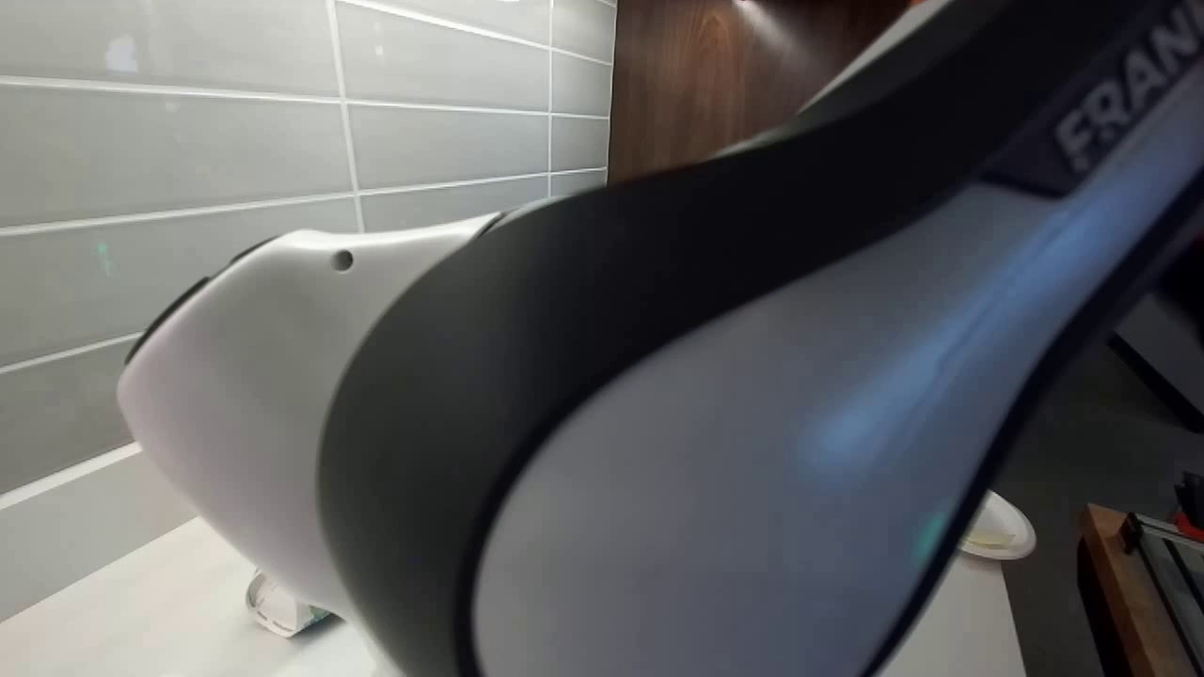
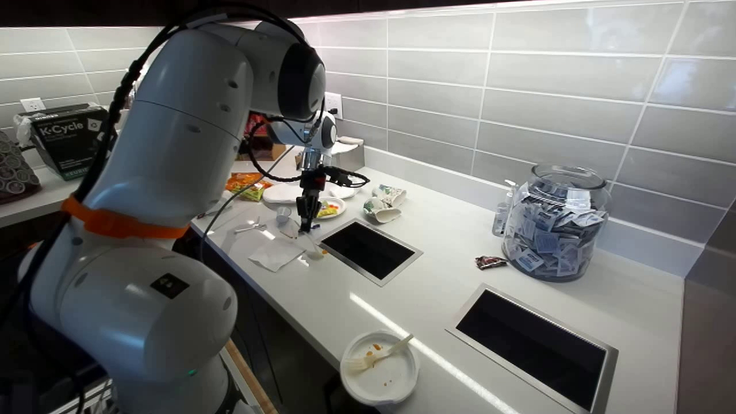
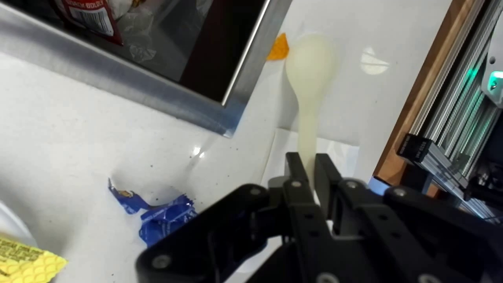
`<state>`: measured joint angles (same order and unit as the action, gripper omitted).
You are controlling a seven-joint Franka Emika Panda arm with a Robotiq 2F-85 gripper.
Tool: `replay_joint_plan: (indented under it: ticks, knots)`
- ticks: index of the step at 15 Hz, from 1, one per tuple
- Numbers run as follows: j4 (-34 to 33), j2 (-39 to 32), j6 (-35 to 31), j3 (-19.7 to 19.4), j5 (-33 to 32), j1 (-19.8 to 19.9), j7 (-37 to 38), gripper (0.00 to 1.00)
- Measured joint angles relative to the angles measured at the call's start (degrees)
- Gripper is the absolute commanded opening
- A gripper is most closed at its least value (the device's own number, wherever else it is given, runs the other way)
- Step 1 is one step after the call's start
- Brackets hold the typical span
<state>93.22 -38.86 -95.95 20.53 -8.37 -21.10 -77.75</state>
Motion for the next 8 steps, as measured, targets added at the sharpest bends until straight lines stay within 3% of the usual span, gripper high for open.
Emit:
replay_joint_plan:
  ticks: [8]
  knots:
    - [0.39,1.49,-1.76,0.14,-0.01,-0.09,1.79,0.03]
